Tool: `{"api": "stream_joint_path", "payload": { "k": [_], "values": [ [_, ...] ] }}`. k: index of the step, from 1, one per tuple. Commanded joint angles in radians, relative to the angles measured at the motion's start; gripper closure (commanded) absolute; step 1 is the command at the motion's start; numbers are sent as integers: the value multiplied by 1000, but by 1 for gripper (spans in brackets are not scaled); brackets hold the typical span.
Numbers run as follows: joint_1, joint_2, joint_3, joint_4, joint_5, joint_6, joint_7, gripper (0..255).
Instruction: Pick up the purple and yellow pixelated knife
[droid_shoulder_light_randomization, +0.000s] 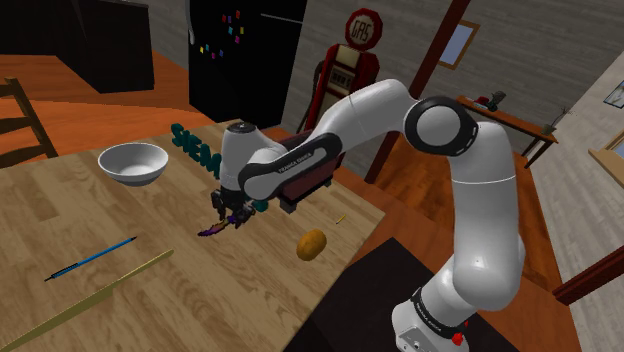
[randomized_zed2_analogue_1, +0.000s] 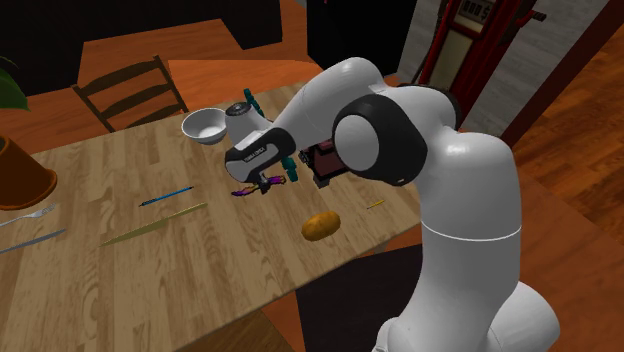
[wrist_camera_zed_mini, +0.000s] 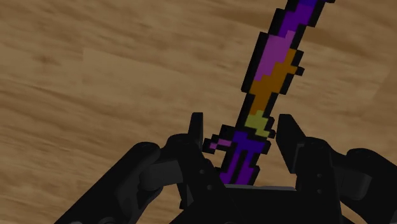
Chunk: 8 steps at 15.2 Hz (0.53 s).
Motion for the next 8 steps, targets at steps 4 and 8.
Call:
{"api": "stream_joint_path", "payload": {
  "k": [4, 8],
  "values": [
    [-15, -47, 22, -5, 25, -41, -15, 255],
    [-27, -84, 38, -4, 46, -76, -27, 255]
  ]
}}
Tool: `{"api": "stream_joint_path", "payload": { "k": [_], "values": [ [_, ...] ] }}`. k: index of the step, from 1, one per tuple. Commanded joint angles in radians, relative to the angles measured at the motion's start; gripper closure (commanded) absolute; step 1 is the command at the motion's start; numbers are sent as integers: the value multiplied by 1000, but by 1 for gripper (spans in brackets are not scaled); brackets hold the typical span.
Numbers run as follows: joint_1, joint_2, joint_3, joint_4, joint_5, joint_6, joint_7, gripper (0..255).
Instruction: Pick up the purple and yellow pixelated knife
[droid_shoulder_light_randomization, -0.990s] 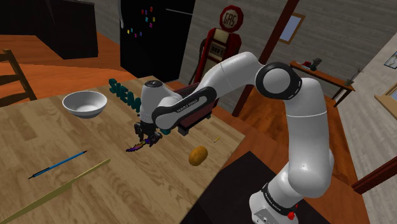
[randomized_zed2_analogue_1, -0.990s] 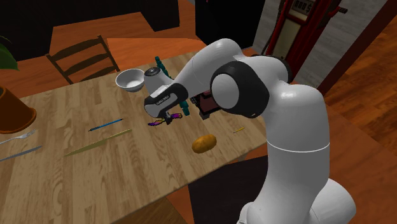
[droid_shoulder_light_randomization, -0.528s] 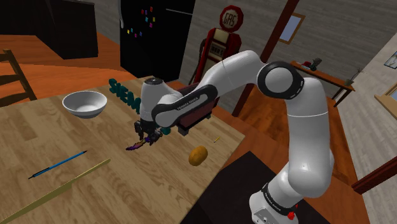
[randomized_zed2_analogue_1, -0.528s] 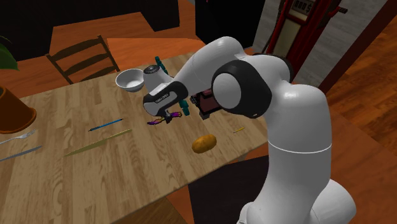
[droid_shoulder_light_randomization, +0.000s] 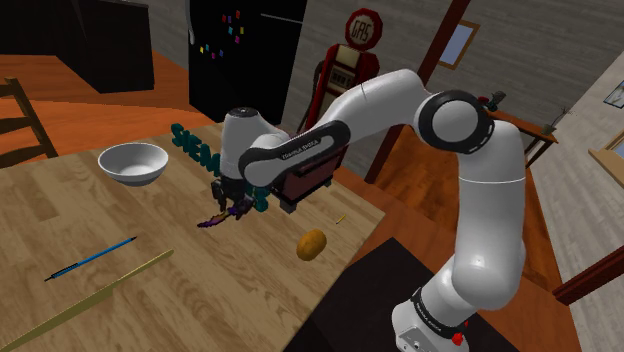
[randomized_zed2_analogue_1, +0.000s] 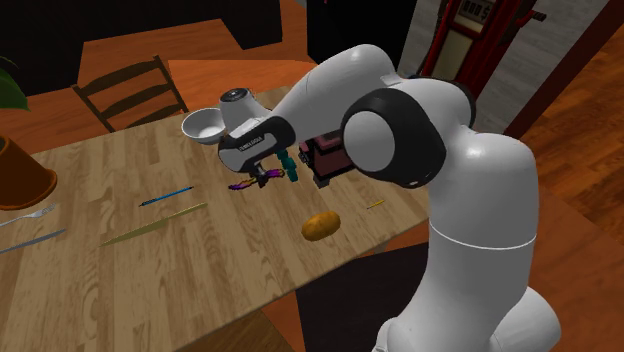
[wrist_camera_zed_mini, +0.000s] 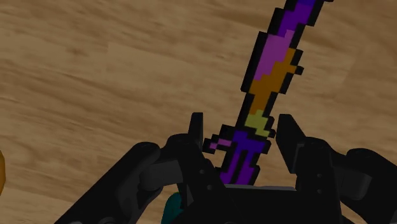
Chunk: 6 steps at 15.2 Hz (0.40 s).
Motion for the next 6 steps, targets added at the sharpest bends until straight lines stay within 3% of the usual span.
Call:
{"api": "stream_joint_path", "payload": {
  "k": [1, 6],
  "values": [
    [-8, -19, 8, 0, 11, -18, -8, 255],
    [-16, -46, 20, 4, 28, -47, -18, 255]
  ]
}}
